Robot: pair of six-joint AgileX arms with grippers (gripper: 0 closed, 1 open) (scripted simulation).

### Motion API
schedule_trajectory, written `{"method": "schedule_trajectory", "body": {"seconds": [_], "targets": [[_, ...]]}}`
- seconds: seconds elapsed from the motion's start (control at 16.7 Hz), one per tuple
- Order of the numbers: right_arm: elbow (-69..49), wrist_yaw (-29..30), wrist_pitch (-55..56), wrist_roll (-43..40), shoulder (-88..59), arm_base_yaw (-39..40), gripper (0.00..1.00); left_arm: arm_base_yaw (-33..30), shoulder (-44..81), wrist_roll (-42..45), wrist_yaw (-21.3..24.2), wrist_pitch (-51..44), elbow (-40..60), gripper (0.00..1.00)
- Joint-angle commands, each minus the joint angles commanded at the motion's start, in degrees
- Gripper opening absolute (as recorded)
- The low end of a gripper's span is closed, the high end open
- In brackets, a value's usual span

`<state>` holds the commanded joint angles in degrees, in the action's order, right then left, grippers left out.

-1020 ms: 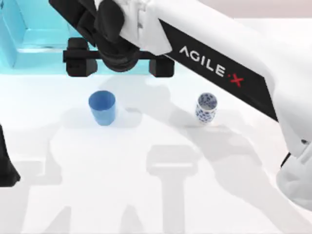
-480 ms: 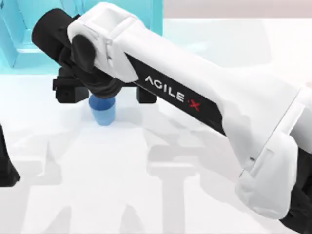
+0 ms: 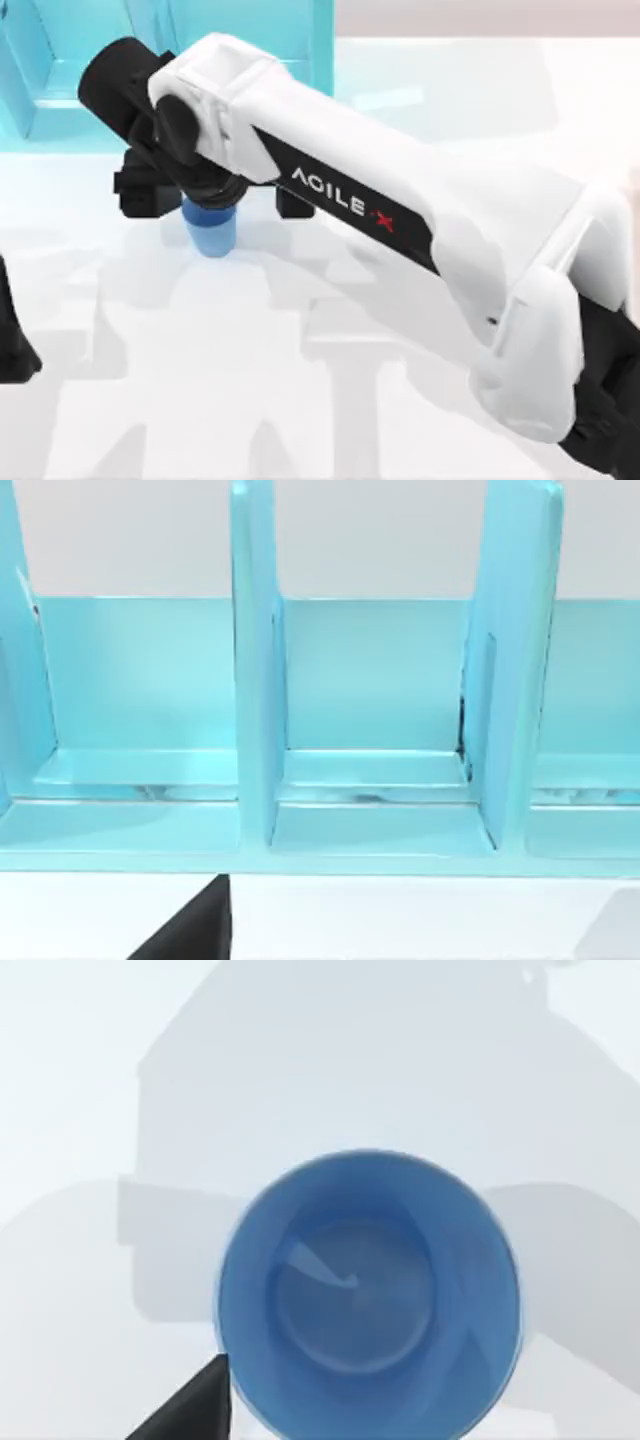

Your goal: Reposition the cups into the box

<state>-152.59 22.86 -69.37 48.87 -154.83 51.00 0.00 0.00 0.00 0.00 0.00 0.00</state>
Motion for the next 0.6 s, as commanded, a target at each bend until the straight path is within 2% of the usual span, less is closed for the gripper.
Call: {"method": "schedule_trajectory", "body": {"seconds": [0.24, 0.48, 0.6], "targets": [[0.68, -0.56, 6.45, -2.04, -4.95, -2.00, 1.00, 0.00, 0.00, 0.00, 0.00, 0.00, 0.00, 1.00], [0.75, -0.62, 7.04, -2.25, -5.44, -2.20, 1.00, 0.00, 0.00, 0.00, 0.00, 0.00, 0.00, 1.00], [0.75, -0.62, 7.04, -2.25, -5.44, -2.20, 0.85, 0.00, 0.00, 0.00, 0.00, 0.00, 0.00, 1.00]]}}
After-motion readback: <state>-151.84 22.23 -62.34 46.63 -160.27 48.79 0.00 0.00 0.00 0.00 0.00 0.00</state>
